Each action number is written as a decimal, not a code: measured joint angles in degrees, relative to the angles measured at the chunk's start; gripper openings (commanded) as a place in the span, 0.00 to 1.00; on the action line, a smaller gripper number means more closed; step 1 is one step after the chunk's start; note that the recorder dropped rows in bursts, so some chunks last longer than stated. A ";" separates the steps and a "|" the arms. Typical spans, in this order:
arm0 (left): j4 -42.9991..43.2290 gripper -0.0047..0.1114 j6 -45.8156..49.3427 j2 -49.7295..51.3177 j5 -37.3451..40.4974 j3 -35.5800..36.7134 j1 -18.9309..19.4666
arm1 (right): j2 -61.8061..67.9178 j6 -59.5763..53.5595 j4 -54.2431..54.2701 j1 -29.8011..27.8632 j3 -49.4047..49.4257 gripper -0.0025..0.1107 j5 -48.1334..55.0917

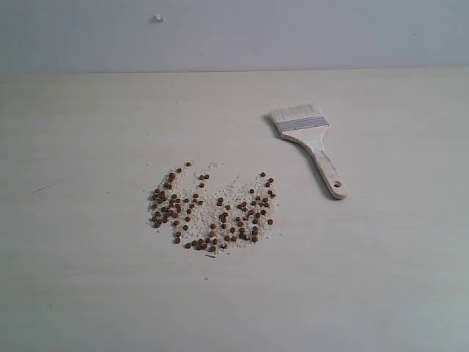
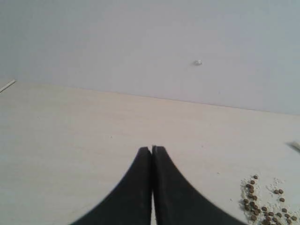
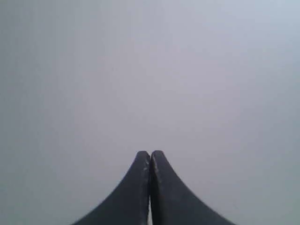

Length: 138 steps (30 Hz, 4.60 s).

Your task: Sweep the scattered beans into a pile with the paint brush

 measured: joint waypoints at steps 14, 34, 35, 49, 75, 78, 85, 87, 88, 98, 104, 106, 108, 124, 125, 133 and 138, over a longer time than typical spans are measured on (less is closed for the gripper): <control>0.00 0.04 0.00 0.00 0.00 0.00 0.00 | 1.40 3.56 11.44 0.00 -7.91 0.02 -23.36; 0.00 0.04 0.00 0.00 0.00 0.00 0.00 | 72.85 -7.05 -10.84 -0.10 -66.25 0.02 53.69; 0.00 0.04 0.00 0.00 0.00 0.00 0.00 | 76.96 -7.75 -10.97 -0.10 -68.92 0.02 59.48; 0.00 0.04 0.00 0.00 0.00 0.00 0.00 | 110.07 -14.40 -2.99 2.16 -79.81 0.04 87.88; 0.00 0.04 0.00 0.00 0.00 0.00 0.00 | 134.33 -13.04 -3.87 11.31 -101.94 0.52 79.91; 0.00 0.04 0.00 0.00 0.00 0.00 0.00 | 134.43 -13.00 -3.87 11.31 -101.94 0.52 77.71; 0.00 0.04 0.00 0.00 0.00 0.00 0.00 | 134.65 -10.49 -4.17 11.31 -102.27 0.48 74.79; 0.00 0.04 0.00 0.00 0.00 0.00 0.00 | 134.65 -9.40 -4.71 11.31 -102.27 0.47 74.67; 0.00 0.04 0.00 0.00 0.00 0.00 0.00 | 134.65 -8.85 -5.03 11.31 -102.27 0.47 74.67; 0.00 0.04 0.00 0.00 0.00 0.00 0.00 | 134.65 -6.66 -8.20 13.10 -102.27 0.47 75.57; 0.00 0.04 0.00 0.00 0.00 0.00 0.00 | 134.65 -5.72 -8.66 14.04 -102.27 0.47 75.57; 0.00 0.04 0.00 0.00 0.00 0.00 0.00 | 134.65 -5.60 -8.66 14.13 -102.27 0.47 75.57; 0.00 0.04 0.00 0.00 0.00 0.00 0.00 | 134.65 -5.20 -8.66 14.25 -102.27 0.47 75.57; 0.00 0.04 0.00 0.00 0.00 0.00 0.00 | 134.65 -2.25 -10.87 14.25 -102.27 0.02 75.21; 0.00 0.04 0.00 0.00 0.00 0.00 0.00 | 134.65 -2.11 -11.71 14.25 -102.27 0.02 74.84; 0.00 0.04 0.00 0.00 0.00 0.00 0.00 | 131.28 -1.83 -13.51 14.25 -102.27 0.02 74.42; 0.00 0.04 0.00 0.00 0.00 0.00 0.00 | 130.45 -2.37 -13.51 14.25 -102.27 0.02 75.90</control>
